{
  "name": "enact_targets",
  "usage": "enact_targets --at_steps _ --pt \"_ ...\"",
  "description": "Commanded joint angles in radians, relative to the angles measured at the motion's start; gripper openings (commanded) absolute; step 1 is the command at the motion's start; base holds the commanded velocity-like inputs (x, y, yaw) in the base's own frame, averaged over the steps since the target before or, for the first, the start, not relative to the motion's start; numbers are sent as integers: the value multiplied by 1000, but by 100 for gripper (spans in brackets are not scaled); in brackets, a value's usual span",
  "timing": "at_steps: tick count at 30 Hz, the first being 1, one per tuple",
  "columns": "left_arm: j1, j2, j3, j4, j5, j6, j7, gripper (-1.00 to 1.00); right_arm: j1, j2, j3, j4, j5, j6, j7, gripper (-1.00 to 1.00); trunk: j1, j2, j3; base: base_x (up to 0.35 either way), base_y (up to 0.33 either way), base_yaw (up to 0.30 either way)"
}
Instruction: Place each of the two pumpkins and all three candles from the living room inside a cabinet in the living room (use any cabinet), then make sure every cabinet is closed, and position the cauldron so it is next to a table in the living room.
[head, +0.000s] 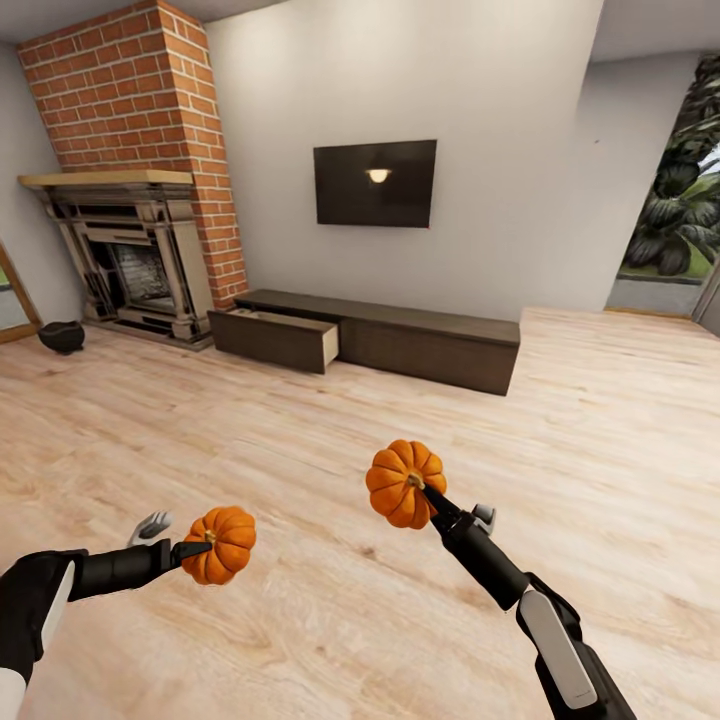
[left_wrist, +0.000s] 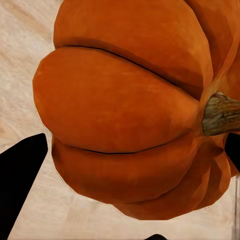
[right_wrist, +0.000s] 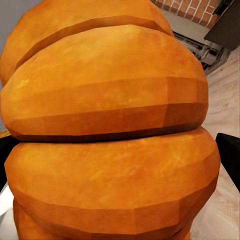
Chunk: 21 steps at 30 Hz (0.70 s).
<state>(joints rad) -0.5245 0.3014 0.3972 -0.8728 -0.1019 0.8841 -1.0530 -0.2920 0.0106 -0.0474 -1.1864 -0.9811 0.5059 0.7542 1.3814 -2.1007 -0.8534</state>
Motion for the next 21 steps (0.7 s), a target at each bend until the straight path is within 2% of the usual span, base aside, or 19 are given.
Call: enact_targets --at_steps 1,11,21 --pt "0 0 0 0 5 3 1 -100 -1 0 0 0 -5 2 2 -100 0 0 0 323 -71 0" --pt "0 -1 0 -1 5 2 1 -100 0 0 0 25 -5 2 2 -100 0 0 1 323 -74 -7" --pt "0 -1 0 0 5 2 1 -100 0 0 0 25 -5 1 2 -100 0 0 11 323 -74 -162"
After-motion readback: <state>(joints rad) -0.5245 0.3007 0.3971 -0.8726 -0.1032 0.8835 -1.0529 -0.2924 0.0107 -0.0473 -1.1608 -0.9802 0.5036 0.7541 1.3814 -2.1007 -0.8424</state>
